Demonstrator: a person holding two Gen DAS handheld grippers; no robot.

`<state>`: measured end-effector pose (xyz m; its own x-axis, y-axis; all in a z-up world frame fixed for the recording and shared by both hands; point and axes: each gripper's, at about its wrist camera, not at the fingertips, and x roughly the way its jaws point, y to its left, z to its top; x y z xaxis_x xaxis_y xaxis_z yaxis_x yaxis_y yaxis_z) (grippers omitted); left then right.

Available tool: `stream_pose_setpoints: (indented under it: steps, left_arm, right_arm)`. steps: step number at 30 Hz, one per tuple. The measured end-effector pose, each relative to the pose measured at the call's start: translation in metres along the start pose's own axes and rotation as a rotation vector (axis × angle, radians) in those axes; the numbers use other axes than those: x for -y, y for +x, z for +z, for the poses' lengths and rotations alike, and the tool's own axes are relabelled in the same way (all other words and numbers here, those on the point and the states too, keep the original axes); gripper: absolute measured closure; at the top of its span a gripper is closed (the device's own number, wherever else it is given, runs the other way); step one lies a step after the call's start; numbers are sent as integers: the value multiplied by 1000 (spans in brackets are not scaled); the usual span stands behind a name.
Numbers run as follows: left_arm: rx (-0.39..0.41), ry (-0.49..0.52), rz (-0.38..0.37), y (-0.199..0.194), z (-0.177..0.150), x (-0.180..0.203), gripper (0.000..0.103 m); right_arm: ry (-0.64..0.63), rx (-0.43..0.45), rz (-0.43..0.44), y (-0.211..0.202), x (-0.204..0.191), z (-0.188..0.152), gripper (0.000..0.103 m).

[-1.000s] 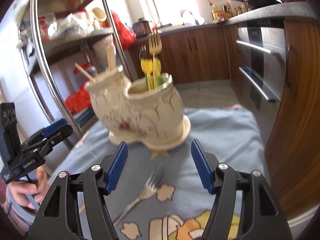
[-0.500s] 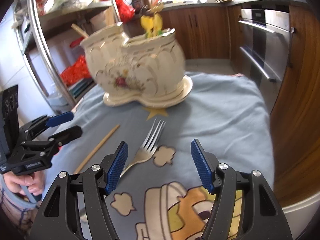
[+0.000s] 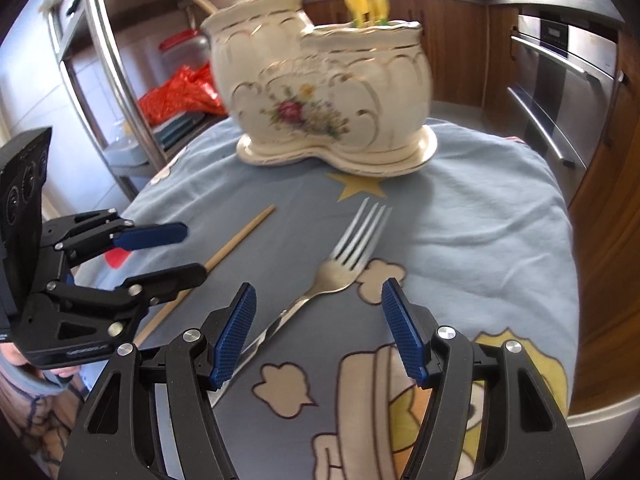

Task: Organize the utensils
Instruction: 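Grasp the last chopstick with the left gripper while the right grasps the silver fork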

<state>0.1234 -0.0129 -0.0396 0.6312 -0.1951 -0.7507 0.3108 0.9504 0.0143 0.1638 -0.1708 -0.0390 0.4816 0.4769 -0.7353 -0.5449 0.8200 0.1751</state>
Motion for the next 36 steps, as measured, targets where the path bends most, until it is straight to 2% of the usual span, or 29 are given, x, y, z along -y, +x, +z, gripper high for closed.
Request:
stream_pose_setpoints:
  steps: [4, 6, 9, 15, 18, 22, 27, 31, 36]
  left_arm:
    - [-5, -9, 0, 1, -2, -2, 81]
    - [-6, -15, 1, 1, -2, -3, 85]
    - [-5, -21, -2, 0, -3, -4, 86]
    - [-7, -28, -14, -1, -4, -6, 86]
    - [-16, -26, -16, 0, -2, -8, 87]
    - [-36, -34, -29, 0, 0, -11, 87]
    - [-87, -27, -39, 3, 8, -12, 87]
    - [-175, -30, -95, 8, 19, -19, 87]
    - [-265, 28, -125, 13, 27, -20, 87]
  right_arm:
    - [-36, -29, -25, 4, -10, -3, 40]
    - [-57, -30, -32, 4, -13, -5, 55]
    - [-74, -32, -8, 3, -14, -6, 70]
    - [-125, -70, 61, -2, -3, -2, 86]
    - [-180, -108, 40, -7, 1, 1, 94]
    - [-237, -178, -12, -12, 9, 2, 96]
    - [-256, -266, -26, -10, 13, 1, 96]
    - [-249, -354, -29, -1, 16, 12, 87]
    - [-289, -433, -32, 7, 11, 20, 85]
